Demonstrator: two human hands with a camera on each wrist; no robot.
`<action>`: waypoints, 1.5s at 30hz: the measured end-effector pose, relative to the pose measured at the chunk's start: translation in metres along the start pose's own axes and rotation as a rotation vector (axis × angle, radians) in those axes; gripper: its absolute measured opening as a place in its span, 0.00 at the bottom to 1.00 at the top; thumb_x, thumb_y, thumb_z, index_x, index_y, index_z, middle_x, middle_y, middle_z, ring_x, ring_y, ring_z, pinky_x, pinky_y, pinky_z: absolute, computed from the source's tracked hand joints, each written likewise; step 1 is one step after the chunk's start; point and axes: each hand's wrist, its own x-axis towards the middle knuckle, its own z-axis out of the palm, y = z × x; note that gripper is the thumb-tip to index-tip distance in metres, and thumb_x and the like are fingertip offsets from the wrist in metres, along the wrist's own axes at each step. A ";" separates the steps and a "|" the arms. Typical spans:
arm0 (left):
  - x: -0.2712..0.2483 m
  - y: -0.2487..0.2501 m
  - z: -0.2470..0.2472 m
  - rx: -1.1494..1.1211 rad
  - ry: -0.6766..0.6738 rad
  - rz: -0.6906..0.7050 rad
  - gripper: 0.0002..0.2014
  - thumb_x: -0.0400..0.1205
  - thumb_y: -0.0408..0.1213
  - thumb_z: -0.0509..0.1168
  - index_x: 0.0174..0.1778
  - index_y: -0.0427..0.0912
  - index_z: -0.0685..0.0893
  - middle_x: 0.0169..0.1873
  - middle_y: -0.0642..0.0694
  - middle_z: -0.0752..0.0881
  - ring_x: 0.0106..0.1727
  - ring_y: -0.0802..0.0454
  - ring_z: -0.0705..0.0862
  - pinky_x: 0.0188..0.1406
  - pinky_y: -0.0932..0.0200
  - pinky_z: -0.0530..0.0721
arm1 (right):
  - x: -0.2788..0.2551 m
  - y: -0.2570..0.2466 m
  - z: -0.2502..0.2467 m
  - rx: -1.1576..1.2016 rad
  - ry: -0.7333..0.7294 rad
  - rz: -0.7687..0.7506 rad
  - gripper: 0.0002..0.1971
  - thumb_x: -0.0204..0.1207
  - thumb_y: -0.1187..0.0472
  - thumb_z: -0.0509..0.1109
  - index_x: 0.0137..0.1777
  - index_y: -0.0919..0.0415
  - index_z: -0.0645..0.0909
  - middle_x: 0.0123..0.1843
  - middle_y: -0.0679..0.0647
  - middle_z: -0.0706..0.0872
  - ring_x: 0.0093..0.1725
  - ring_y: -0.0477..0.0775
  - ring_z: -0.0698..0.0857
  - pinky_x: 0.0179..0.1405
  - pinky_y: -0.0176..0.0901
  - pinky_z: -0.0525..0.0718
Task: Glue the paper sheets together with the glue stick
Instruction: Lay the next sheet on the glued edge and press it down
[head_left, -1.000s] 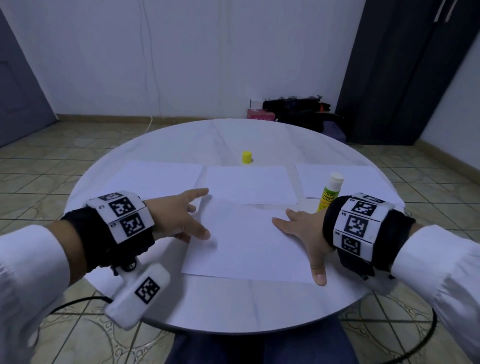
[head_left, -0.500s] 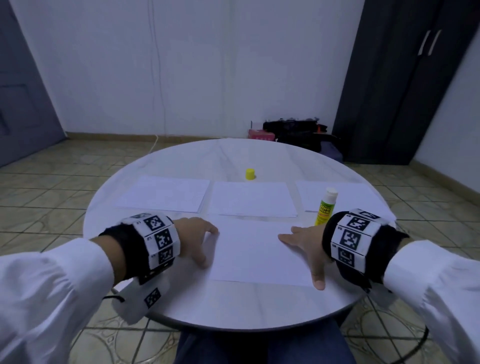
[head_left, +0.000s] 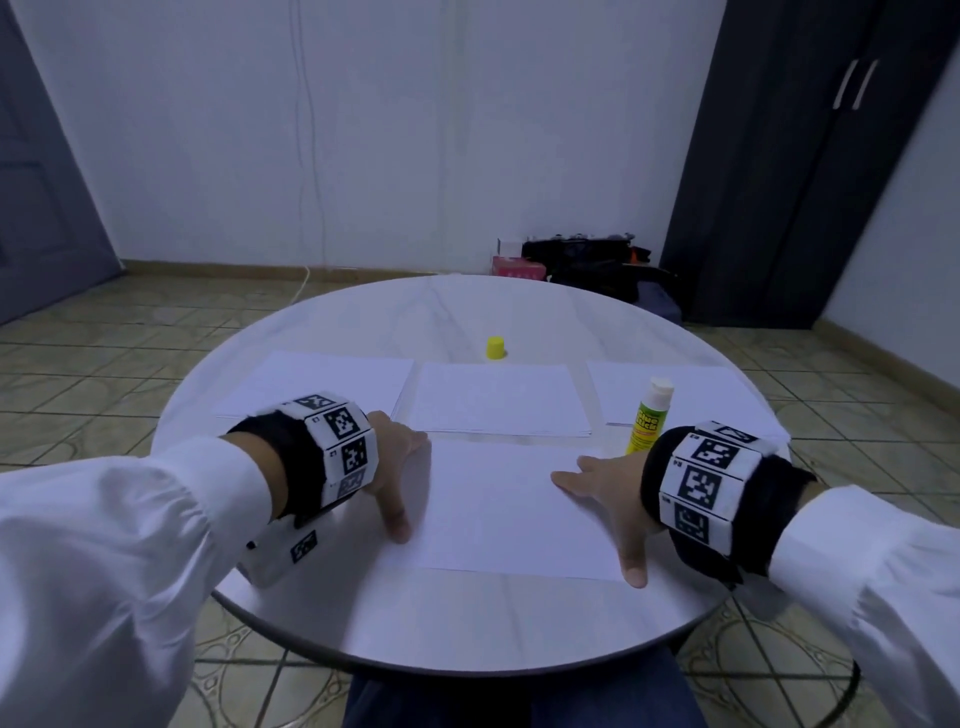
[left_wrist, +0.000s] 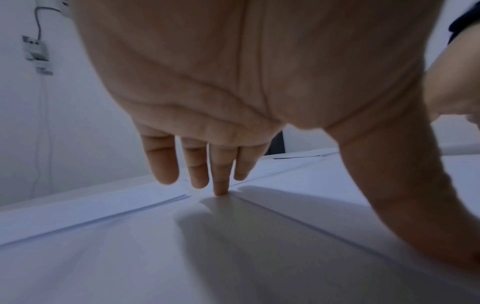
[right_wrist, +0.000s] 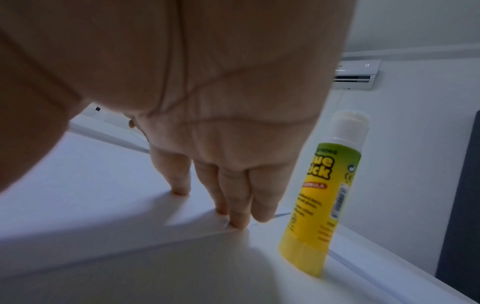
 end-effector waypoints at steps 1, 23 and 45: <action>0.001 0.001 0.001 0.023 0.014 0.004 0.59 0.58 0.63 0.80 0.82 0.51 0.57 0.73 0.46 0.72 0.75 0.43 0.69 0.72 0.46 0.73 | 0.000 0.000 0.000 0.001 -0.001 -0.004 0.61 0.64 0.54 0.83 0.83 0.46 0.37 0.85 0.54 0.46 0.82 0.60 0.56 0.75 0.67 0.64; -0.018 -0.008 0.025 -1.025 0.090 0.114 0.42 0.73 0.24 0.74 0.79 0.55 0.66 0.60 0.46 0.77 0.59 0.43 0.83 0.54 0.54 0.86 | 0.001 -0.001 0.002 -0.001 0.024 -0.003 0.62 0.63 0.53 0.82 0.83 0.46 0.35 0.85 0.53 0.45 0.83 0.59 0.56 0.75 0.64 0.64; 0.013 -0.040 -0.006 -1.065 0.537 0.034 0.18 0.76 0.31 0.73 0.59 0.52 0.85 0.41 0.52 0.87 0.32 0.61 0.81 0.28 0.77 0.74 | 0.039 0.006 -0.036 1.064 0.579 0.184 0.18 0.79 0.63 0.64 0.67 0.67 0.78 0.66 0.63 0.82 0.65 0.60 0.80 0.57 0.41 0.77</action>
